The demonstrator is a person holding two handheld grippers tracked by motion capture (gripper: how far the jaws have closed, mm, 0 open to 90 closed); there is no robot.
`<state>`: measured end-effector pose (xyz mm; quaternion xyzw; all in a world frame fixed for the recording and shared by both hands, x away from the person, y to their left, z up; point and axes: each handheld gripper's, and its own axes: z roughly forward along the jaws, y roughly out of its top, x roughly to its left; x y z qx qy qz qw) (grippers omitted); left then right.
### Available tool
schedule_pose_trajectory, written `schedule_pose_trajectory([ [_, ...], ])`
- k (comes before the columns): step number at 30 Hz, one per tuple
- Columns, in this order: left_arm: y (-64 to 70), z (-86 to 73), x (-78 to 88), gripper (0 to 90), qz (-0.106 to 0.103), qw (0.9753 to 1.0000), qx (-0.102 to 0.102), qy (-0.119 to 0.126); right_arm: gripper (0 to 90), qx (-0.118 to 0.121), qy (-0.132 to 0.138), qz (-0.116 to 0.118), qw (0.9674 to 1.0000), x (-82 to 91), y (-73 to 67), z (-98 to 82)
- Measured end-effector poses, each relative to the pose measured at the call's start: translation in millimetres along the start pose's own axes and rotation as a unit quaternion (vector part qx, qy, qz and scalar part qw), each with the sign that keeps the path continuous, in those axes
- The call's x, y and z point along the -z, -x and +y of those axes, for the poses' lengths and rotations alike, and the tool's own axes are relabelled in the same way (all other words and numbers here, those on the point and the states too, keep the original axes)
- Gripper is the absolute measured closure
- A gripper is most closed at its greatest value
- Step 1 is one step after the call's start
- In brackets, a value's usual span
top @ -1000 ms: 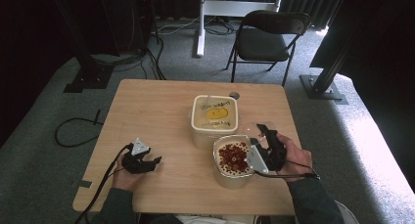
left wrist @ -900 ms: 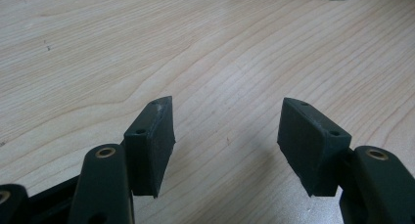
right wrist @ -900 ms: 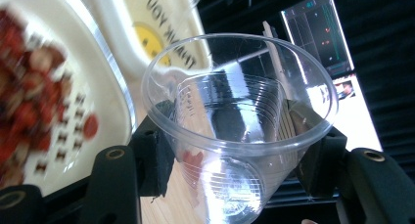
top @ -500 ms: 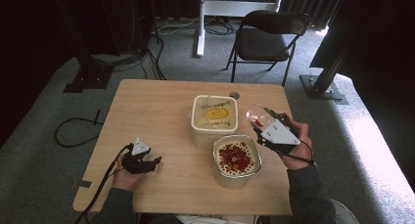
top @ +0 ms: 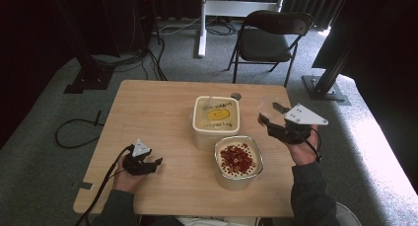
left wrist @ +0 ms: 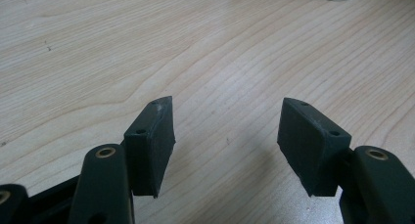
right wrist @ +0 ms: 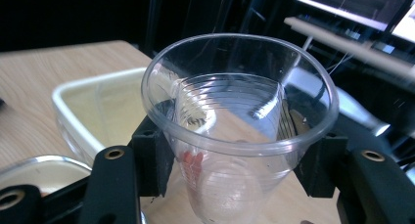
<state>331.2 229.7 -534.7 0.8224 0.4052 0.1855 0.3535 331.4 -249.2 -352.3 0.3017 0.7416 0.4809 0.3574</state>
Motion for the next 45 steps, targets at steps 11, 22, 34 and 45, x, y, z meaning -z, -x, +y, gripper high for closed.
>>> schedule_pose_trajectory([
  [11, 0.5, -0.1, -0.2, 39.3, -0.001, 1.0000, 0.000, 0.000, 40.5, -0.101, 0.000, 0.009, 0.9949, 2.1, 23.2, -2.9],
  [22, 0.3, 0.0, -0.4, 39.4, -0.001, 1.0000, -0.001, 0.000, 40.2, -0.110, -0.003, 0.008, 0.9938, -4.4, 28.0, 7.3],
  [34, 0.2, 0.1, -0.3, 39.5, -0.001, 1.0000, -0.001, 0.000, 39.8, -0.103, 0.003, 0.010, 0.9946, -11.8, 28.9, 25.0],
  [45, 0.0, 0.1, -0.5, 39.5, -0.001, 1.0000, -0.001, 0.000, 39.8, -0.094, 0.012, 0.012, 0.9955, -17.0, 29.9, 44.2],
])
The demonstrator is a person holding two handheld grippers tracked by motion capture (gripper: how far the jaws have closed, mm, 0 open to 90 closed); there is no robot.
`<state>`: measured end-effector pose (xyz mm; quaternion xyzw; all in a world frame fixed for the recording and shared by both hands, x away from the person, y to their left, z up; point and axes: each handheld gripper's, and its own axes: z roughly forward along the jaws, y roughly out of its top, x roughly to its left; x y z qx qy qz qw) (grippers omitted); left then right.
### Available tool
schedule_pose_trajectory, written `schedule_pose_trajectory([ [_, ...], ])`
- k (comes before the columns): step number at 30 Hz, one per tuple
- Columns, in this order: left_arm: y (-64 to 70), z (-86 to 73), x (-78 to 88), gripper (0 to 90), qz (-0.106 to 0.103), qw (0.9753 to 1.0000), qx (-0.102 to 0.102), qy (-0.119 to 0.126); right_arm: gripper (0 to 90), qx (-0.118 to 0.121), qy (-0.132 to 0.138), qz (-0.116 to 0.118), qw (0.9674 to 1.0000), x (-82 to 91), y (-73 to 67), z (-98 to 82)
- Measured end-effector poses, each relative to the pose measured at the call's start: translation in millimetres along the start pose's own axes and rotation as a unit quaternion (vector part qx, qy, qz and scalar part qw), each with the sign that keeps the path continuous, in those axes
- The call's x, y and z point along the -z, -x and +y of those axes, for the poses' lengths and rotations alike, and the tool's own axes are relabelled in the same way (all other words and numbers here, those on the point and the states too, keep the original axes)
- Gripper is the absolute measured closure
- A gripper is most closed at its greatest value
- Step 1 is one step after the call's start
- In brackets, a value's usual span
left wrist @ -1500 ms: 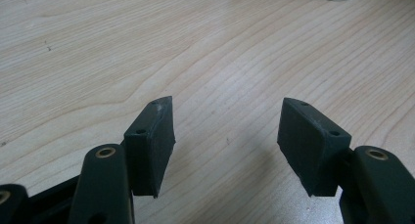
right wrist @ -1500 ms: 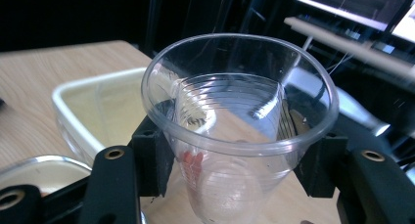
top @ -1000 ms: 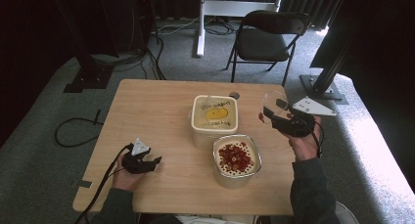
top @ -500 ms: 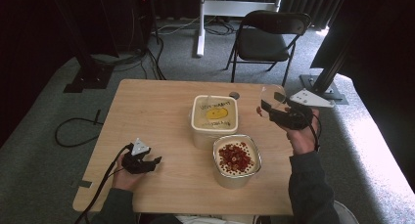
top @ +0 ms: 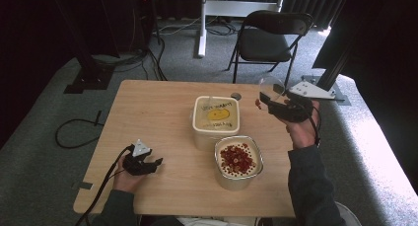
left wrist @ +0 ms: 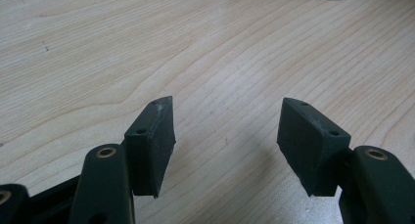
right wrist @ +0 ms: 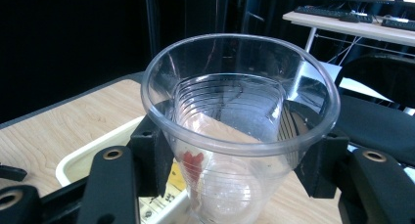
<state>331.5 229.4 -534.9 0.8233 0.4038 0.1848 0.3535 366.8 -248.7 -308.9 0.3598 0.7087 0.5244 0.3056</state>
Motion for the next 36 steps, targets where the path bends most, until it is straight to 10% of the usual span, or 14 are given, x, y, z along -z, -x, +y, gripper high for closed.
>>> schedule_pose_trajectory([
  [36, 0.0, 0.1, 0.2, 39.5, 0.000, 1.0000, -0.001, 0.000, 38.3, -0.005, -0.009, 0.032, 0.9994, -37.1, -7.3, 25.4],
])
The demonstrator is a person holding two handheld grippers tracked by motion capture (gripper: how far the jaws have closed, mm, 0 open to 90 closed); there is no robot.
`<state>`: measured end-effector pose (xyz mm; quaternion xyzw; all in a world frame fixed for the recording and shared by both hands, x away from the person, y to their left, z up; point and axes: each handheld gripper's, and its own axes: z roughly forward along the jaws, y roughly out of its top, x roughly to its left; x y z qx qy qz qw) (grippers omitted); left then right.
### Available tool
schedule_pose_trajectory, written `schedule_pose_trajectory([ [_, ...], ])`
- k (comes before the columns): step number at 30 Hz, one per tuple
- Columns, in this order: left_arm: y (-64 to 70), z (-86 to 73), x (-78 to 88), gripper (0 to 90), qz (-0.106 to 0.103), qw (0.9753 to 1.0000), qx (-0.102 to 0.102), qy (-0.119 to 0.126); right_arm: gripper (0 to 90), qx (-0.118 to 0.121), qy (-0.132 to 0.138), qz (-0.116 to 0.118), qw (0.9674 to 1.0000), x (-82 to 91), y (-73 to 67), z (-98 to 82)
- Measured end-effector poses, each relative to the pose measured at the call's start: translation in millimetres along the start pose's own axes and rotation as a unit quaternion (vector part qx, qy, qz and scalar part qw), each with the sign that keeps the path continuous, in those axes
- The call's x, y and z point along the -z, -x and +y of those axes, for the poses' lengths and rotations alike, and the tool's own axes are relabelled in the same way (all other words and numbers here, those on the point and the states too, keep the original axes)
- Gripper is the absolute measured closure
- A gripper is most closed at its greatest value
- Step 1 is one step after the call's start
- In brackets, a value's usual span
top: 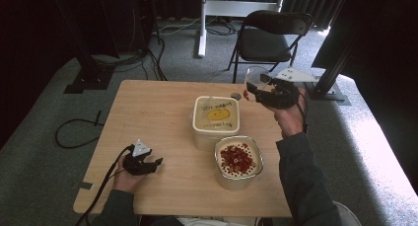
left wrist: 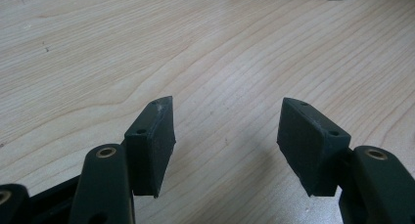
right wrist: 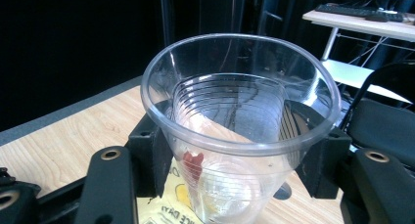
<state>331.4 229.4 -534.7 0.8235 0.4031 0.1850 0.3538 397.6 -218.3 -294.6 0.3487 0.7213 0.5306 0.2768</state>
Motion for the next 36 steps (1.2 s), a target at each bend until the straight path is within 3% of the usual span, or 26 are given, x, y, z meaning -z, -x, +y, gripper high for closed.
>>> schedule_pose_trajectory([
  [17, -0.1, 0.1, 0.5, 39.5, 0.001, 1.0000, 0.000, 0.001, 37.0, -0.012, -0.018, 0.023, 0.9995, -23.7, -4.5, -2.5],
  [36, 0.0, 0.0, -0.1, 39.5, 0.003, 1.0000, 0.000, 0.000, 34.9, -0.008, -0.041, 0.049, 0.9980, -45.6, -16.3, -6.0],
])
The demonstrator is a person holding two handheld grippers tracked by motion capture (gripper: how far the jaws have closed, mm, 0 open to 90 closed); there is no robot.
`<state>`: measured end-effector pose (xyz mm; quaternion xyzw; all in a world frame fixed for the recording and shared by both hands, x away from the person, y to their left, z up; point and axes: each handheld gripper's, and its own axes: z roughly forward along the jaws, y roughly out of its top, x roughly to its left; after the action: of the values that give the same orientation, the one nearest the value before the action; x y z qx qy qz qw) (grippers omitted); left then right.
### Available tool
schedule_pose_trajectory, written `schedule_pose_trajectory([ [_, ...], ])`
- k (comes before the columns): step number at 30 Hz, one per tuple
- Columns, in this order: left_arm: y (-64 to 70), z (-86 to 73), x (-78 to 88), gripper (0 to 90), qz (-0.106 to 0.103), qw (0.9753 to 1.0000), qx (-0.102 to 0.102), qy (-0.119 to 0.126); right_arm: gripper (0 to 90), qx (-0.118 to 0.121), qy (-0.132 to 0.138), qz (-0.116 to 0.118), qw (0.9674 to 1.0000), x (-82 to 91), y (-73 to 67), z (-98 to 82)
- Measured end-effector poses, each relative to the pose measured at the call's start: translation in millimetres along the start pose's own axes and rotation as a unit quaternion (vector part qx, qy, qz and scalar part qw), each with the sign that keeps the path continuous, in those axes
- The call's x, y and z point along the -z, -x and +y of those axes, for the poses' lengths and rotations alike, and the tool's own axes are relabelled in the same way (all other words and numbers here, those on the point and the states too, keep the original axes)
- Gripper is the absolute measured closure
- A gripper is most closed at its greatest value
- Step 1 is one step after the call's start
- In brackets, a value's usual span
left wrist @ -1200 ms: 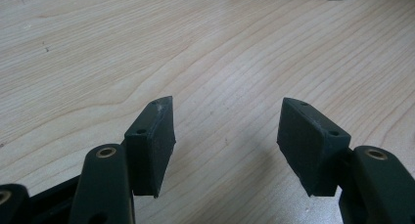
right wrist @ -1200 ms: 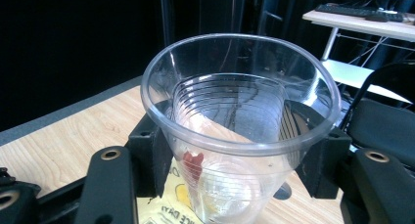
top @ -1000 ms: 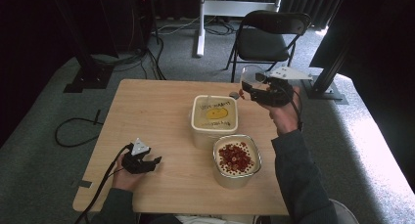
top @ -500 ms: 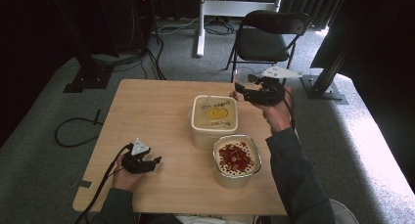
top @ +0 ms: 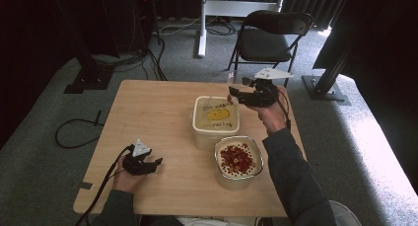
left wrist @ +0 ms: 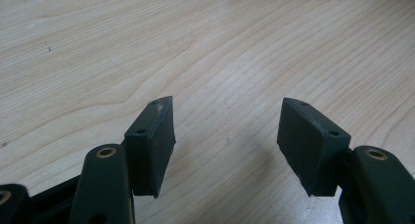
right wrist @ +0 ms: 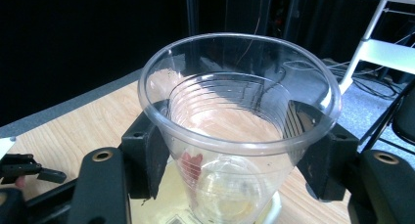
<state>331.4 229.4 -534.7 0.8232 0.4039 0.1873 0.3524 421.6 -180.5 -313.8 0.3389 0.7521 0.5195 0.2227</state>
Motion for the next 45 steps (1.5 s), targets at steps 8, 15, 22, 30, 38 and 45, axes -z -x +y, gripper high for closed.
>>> schedule_pose_trajectory([
  [8, 0.1, 0.0, -0.1, 39.5, 0.000, 1.0000, -0.001, -0.001, 34.1, 0.000, -0.011, 0.013, 0.9999, -7.5, -2.6, -1.4],
  [15, 0.4, 0.0, -0.5, 39.7, -0.001, 1.0000, -0.001, -0.003, 33.8, -0.006, -0.015, 0.022, 0.9996, -12.8, -2.6, -3.7],
  [22, 0.8, 0.0, -1.1, 39.7, 0.000, 1.0000, -0.001, -0.004, 33.0, -0.015, -0.018, 0.031, 0.9992, -16.9, -0.5, -6.6],
  [30, 1.0, -0.1, -1.5, 39.7, 0.000, 1.0000, -0.001, -0.004, 32.0, -0.022, -0.020, 0.035, 0.9990, -20.1, 1.7, -9.6],
  [38, 1.1, -0.2, -1.5, 39.7, 0.000, 1.0000, -0.001, -0.005, 30.9, -0.021, -0.025, 0.038, 0.9987, -22.9, 1.8, -11.0],
  [45, 0.7, -0.1, -1.1, 39.7, 0.001, 1.0000, -0.002, -0.004, 30.7, -0.020, -0.025, 0.043, 0.9985, -25.0, -0.1, -11.5],
])
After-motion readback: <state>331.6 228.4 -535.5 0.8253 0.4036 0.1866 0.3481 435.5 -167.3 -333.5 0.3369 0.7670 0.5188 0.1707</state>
